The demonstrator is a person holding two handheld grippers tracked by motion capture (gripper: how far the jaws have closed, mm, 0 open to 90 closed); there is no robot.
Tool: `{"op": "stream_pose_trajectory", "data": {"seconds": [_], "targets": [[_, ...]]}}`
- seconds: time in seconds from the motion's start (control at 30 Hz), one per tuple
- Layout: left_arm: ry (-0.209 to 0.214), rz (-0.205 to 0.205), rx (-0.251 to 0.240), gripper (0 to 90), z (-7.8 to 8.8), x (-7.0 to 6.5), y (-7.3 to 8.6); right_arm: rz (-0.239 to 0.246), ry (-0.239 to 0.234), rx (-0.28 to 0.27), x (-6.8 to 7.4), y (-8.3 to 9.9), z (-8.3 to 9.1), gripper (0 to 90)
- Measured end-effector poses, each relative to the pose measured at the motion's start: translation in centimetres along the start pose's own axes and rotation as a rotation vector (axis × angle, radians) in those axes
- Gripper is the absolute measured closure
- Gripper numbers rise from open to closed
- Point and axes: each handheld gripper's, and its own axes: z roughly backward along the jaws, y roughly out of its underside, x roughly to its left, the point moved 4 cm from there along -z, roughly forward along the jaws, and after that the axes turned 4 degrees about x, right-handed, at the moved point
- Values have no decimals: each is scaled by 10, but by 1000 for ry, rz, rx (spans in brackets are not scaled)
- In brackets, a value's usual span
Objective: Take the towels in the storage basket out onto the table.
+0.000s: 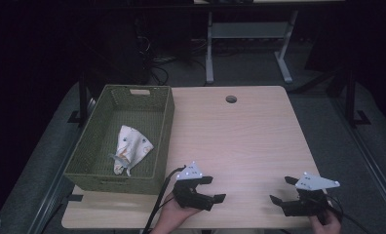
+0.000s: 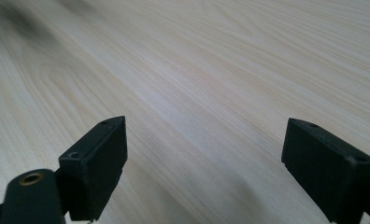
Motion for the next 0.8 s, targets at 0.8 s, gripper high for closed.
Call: {"op": "stream_pose_trajectory", "data": {"seconds": [0.8], "targets": [[14,59,-43,167,40,8,-49,-1,-5,2,0,1,0,140]]}}
